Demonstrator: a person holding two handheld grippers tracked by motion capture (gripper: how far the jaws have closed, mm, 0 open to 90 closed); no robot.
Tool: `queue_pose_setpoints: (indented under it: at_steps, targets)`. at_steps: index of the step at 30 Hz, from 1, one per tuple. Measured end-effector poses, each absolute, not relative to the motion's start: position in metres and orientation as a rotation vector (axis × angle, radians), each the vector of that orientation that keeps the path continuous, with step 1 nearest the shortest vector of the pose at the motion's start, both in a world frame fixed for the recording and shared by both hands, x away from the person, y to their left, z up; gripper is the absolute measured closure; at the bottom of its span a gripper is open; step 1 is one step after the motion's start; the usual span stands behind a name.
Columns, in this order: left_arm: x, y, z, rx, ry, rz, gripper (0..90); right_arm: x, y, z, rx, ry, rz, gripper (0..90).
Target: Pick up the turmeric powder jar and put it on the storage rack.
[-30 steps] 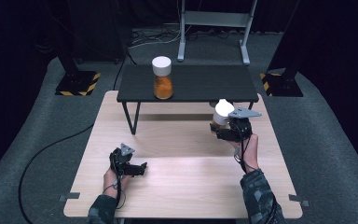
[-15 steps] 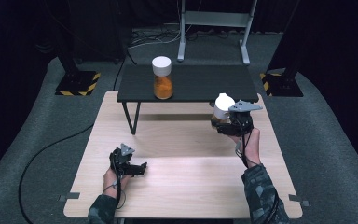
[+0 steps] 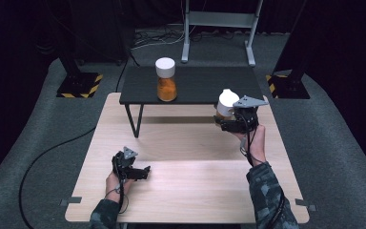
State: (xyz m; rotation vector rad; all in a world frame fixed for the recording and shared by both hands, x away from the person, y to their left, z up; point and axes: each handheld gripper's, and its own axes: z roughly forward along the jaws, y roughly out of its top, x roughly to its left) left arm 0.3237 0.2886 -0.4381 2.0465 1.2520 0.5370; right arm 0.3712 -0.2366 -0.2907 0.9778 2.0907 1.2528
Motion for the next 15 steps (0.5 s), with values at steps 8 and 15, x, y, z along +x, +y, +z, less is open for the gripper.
queue_pose_setpoints:
  at_steps: [8,15]
  targets:
    - [0.324,0.289,-0.438,2.046,1.252,0.537,0.3,0.373,-0.239,-0.282,0.978,2.084,1.248,30.0]
    - [0.324,0.289,-0.438,2.046,1.252,0.537,0.3,0.376,-0.241,-0.272,0.973,2.076,1.248,30.0]
